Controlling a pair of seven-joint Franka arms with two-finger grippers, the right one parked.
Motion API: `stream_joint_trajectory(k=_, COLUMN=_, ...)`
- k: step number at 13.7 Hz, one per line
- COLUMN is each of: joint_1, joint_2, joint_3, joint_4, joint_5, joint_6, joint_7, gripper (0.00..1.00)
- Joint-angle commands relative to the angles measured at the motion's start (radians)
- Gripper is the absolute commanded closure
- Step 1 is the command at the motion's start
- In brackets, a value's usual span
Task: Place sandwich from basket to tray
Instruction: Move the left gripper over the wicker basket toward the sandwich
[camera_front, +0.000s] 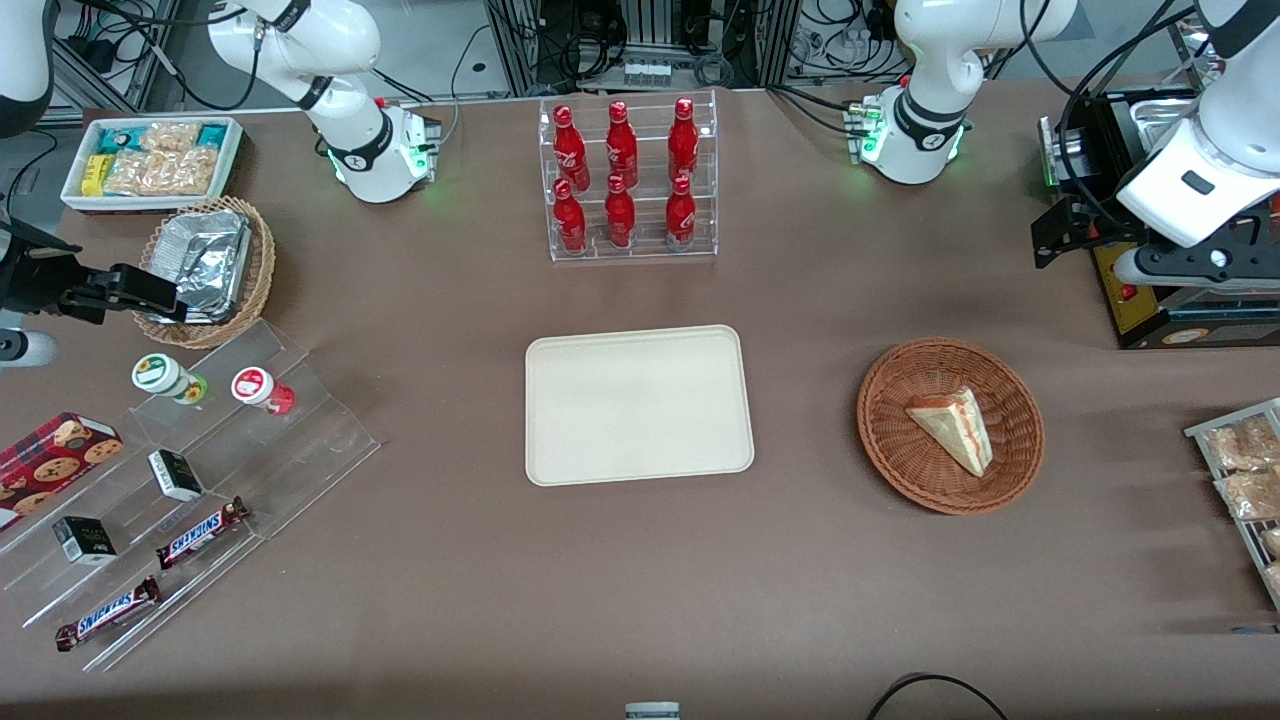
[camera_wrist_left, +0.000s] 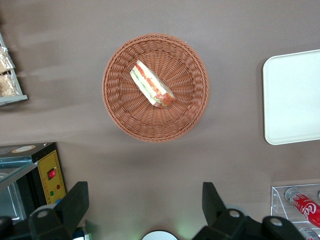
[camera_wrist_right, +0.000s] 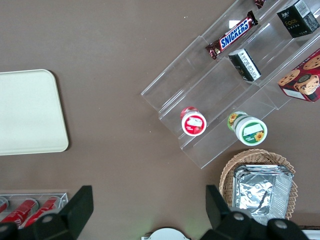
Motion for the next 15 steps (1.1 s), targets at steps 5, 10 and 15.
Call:
stream_joint_trajectory(k=5, joint_1=0.013, joint_2=0.023, joint_3=-0.008, joint_4=-0.013, joint_5=0.015, joint_6=0.020, joint_7=0.003, gripper=0.00)
stream_joint_trajectory(k=10, joint_1=0.016, joint_2=0.000, joint_3=-0.008, joint_4=-0.269, joint_5=0.015, joint_6=0.305, joint_7=-0.139, gripper=0.00)
stream_joint_trajectory(k=15, joint_1=0.015, joint_2=0.012, joint_3=-0.013, joint_4=-0.559, joint_5=0.007, joint_6=0.725, joint_7=-0.464, gripper=0.00)
